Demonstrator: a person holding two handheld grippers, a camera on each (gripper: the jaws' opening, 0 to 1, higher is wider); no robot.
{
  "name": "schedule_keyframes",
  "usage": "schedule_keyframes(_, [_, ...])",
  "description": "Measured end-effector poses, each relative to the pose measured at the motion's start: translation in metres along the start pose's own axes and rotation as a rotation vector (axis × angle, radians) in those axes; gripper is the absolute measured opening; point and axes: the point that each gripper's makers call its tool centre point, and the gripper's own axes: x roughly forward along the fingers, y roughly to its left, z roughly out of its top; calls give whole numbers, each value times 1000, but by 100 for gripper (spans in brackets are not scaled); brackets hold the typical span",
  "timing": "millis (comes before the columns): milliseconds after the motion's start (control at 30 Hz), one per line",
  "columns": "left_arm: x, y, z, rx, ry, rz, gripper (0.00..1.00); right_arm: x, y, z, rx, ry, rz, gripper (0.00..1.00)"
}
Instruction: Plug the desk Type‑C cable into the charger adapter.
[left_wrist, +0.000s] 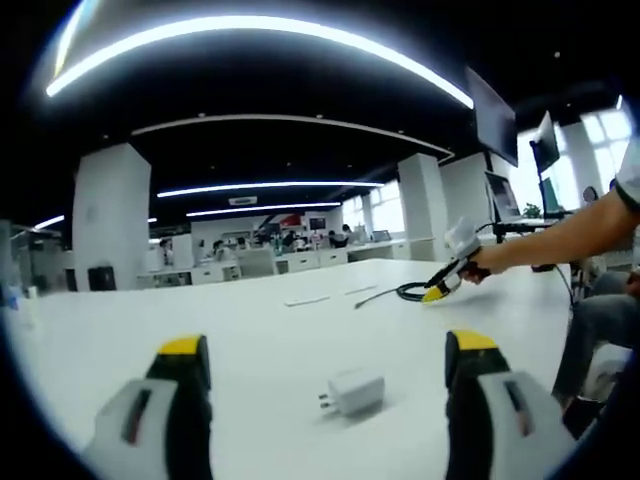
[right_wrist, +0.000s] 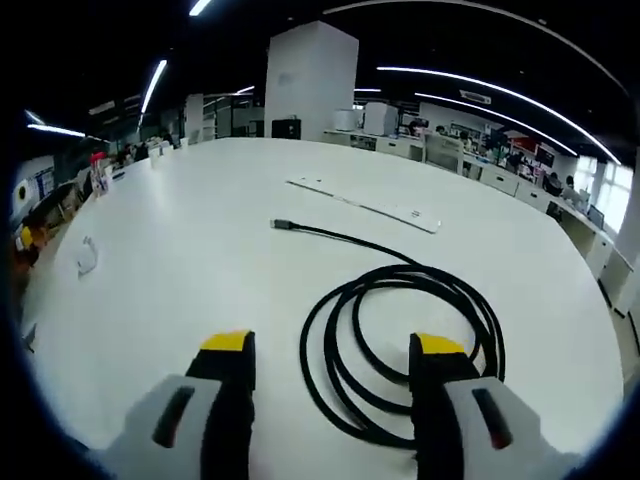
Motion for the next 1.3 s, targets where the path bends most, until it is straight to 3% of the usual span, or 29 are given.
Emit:
schedule_keyframes(67, [0, 0, 1, 4, -4, 1, 99, 2, -2, -5, 24, 28, 3, 59])
schedule_keyframes(433, [3, -3, 0, 17, 7, -13, 99, 2, -6, -10, 64, 38, 2, 48])
schedule_keyframes(933, [1, 3, -5, 10, 16, -1, 98, 5, 5, -6, 16, 19, 54, 9])
schedule_keyframes(1300, [-2, 6, -8, 1, 16, 5, 98, 5, 9, -5, -31, 0, 55, 4])
